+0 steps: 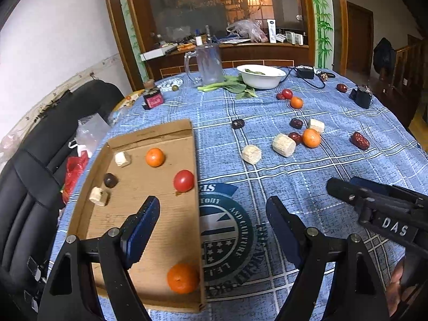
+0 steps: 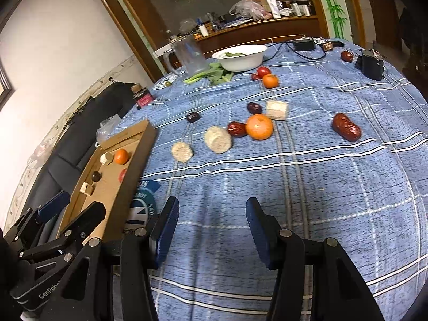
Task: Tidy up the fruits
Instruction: 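Withdraw both open tools from the box toward the remaining fruit, then grasp a white cylindrical piece with the left tool while the right tool grasps a red date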
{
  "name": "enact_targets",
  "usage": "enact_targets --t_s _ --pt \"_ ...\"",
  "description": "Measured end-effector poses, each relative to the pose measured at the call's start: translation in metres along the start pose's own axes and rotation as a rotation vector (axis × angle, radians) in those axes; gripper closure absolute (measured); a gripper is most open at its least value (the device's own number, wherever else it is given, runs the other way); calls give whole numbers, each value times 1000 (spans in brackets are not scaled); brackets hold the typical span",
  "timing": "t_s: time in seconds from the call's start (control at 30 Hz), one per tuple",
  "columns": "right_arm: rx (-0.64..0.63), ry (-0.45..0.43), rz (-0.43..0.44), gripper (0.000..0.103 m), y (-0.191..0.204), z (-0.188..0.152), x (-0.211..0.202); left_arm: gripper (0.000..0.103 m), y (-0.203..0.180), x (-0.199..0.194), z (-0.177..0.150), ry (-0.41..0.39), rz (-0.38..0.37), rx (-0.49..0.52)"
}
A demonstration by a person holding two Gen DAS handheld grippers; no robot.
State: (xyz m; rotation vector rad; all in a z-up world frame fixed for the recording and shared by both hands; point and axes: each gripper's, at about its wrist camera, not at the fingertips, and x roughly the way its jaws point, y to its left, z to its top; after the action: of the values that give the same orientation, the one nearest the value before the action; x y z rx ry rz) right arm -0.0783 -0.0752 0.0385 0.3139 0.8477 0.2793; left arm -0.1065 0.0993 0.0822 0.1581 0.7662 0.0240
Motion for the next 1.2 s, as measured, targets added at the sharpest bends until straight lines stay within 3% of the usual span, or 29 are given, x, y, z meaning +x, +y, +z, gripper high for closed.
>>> enact_targets --t_s 0.27,0.6,0.97,1.2 --pt "47 -16 -126 47 -57 22 -12 22 -6 19 16 46 -106 -40" --pt "91 -24 -234 47 -111 58 -10 22 -39 59 46 79 -211 3" --pt "88 4 -260 48 -131 85 22 22 -63 111 70 116 -263 53" --pt "101 32 -244 48 -137 82 37 23 -79 132 72 109 -249 158"
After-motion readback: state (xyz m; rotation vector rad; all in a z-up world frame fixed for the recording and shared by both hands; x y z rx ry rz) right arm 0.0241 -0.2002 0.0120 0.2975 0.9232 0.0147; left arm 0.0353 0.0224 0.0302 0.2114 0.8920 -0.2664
